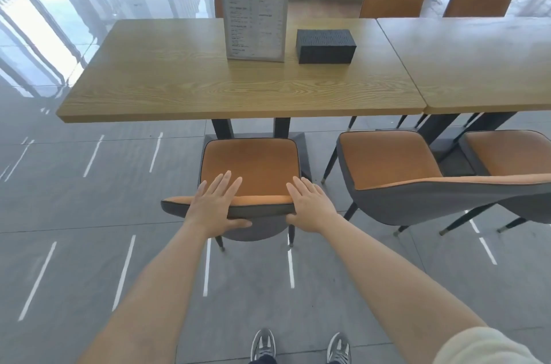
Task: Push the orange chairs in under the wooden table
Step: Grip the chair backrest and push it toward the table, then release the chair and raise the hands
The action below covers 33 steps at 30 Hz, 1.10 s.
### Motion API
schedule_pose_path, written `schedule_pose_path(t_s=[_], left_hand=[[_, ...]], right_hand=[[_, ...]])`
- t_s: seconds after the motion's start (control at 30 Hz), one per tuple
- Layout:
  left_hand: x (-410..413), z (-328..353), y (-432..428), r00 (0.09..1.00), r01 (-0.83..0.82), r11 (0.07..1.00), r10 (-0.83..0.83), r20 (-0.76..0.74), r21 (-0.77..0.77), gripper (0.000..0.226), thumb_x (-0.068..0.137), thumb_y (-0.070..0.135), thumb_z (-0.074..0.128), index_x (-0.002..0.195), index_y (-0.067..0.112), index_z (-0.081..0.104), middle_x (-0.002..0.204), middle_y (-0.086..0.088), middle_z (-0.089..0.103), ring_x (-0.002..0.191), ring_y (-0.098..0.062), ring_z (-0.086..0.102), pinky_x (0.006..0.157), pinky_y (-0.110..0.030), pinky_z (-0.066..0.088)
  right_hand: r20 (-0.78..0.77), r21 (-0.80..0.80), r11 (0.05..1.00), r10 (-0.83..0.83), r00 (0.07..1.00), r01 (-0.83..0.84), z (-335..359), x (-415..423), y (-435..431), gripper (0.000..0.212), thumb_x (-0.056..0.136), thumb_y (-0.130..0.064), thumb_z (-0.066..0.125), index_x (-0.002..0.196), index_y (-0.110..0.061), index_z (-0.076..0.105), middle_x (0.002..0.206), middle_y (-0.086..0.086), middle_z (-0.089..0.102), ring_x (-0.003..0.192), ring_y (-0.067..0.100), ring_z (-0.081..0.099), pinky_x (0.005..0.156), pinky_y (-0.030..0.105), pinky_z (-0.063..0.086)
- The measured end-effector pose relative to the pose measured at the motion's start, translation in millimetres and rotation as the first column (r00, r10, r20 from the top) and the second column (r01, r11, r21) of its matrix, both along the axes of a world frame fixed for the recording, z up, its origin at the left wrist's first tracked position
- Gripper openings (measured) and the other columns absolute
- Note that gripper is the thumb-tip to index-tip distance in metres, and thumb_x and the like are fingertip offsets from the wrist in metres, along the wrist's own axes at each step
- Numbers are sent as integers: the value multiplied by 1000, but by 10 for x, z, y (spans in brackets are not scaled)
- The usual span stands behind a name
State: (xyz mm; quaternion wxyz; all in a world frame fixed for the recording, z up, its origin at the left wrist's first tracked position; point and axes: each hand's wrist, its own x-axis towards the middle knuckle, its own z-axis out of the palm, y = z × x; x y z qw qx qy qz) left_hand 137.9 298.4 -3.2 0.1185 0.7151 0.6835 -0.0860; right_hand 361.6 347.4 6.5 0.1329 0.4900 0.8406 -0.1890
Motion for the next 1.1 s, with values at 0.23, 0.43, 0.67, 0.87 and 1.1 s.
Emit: schedule_pose_path(t_s=[0.23, 0.43, 0.67, 0.87, 1.1], left_hand=[[493, 91, 171, 997, 79, 989, -75, -32, 128, 67, 88, 62, 4, 145, 31, -12, 157, 1, -16, 144, -19, -19, 107, -40, -21], [1095, 269, 418, 979, 192, 963, -201, 31, 188, 63, 95, 52, 12, 145, 25, -14, 157, 0, -17, 144, -20, -18, 110, -39, -19], [2042, 502, 662, 917, 376, 900, -396, 55, 220, 62, 98, 48, 14, 146, 21, -14, 157, -2, -15, 144, -18, -17, 113, -39, -16], [2983, 700, 772, 846, 509, 818, -532, 17, 269, 64, 96, 50, 14, 146, 20, -13, 157, -1, -15, 144, -19, -17, 111, -39, -17], [4009, 748, 856, 810, 557, 771, -586, 1, 308, 63, 95, 53, 10, 140, 24, -22, 157, 0, -18, 144, -19, -19, 110, -37, -18]], right_hand=[[-90, 44, 970, -234, 968, 239, 156, 512, -66, 68, 98, -43, 22, 141, -16, -25, 154, 5, -25, 141, 22, -23, 114, 37, -13], [-73, 142, 891, -425, 902, 431, 309, 1141, -136, 70, 96, -52, 12, 136, -15, -32, 150, 6, -32, 138, 20, -29, 107, 32, -20], [-72, 210, 763, -611, 788, 611, 525, 1986, -384, 72, 95, -53, 11, 137, -13, -31, 152, 6, -29, 140, 20, -25, 108, 32, -18], [-103, 219, 643, -732, 673, 734, 730, 2776, -649, 70, 96, -50, 14, 137, -13, -29, 152, 5, -28, 141, 19, -23, 112, 34, -15], [-153, 260, 582, -763, 628, 771, 743, 3662, -704, 69, 96, -50, 15, 129, -16, -35, 153, 6, -27, 141, 19, -24, 108, 32, -20]])
